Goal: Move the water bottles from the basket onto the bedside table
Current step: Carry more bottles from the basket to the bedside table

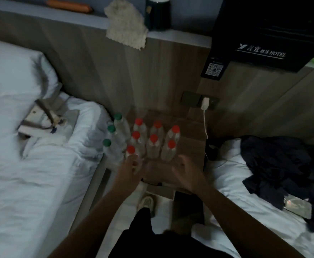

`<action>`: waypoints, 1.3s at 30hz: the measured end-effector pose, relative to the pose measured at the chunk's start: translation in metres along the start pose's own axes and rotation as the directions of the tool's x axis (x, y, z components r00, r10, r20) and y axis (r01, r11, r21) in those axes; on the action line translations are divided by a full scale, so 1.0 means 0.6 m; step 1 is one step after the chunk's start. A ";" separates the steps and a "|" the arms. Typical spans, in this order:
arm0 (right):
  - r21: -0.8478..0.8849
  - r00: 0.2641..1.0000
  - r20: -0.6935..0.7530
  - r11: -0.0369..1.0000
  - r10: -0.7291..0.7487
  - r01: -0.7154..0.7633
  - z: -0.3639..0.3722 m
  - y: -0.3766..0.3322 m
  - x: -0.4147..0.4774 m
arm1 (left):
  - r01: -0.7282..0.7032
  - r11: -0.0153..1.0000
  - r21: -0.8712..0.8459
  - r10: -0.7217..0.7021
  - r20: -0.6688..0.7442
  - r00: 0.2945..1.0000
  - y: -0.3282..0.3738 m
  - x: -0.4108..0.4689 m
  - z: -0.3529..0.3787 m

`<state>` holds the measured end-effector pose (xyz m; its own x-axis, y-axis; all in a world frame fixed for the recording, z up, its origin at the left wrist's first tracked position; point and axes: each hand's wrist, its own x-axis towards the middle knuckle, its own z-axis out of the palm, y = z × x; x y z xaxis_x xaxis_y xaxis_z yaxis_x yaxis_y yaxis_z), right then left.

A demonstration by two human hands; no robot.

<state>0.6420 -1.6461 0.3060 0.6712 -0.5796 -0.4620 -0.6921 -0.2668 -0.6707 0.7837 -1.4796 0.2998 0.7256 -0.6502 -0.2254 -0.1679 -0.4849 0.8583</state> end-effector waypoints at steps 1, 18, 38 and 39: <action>-0.051 0.999 0.052 0.999 -0.013 0.016 -0.002 0.005 -0.019 | 0.011 0.999 0.039 -0.009 -0.038 0.999 -0.007 -0.036 -0.002; -0.404 0.743 0.626 0.717 -0.236 0.569 0.133 0.056 -0.226 | 0.565 0.821 0.085 -0.455 -0.499 0.737 -0.131 -0.610 0.022; -0.242 0.338 0.919 0.382 -0.205 0.892 0.649 0.000 -0.735 | 0.653 0.616 -0.440 -0.711 -0.668 0.220 -0.319 -1.263 -0.011; -0.216 0.300 0.934 0.365 -0.192 0.906 0.677 0.003 -0.775 | 0.653 0.607 -0.454 -0.712 -0.675 0.192 -0.327 -1.299 -0.014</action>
<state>0.4364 -1.0645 0.2840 0.5824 0.5967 -0.5520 0.2977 -0.7885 -0.5382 0.2567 -0.8726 0.3110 0.7096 0.6155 -0.3430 0.6747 -0.4532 0.5826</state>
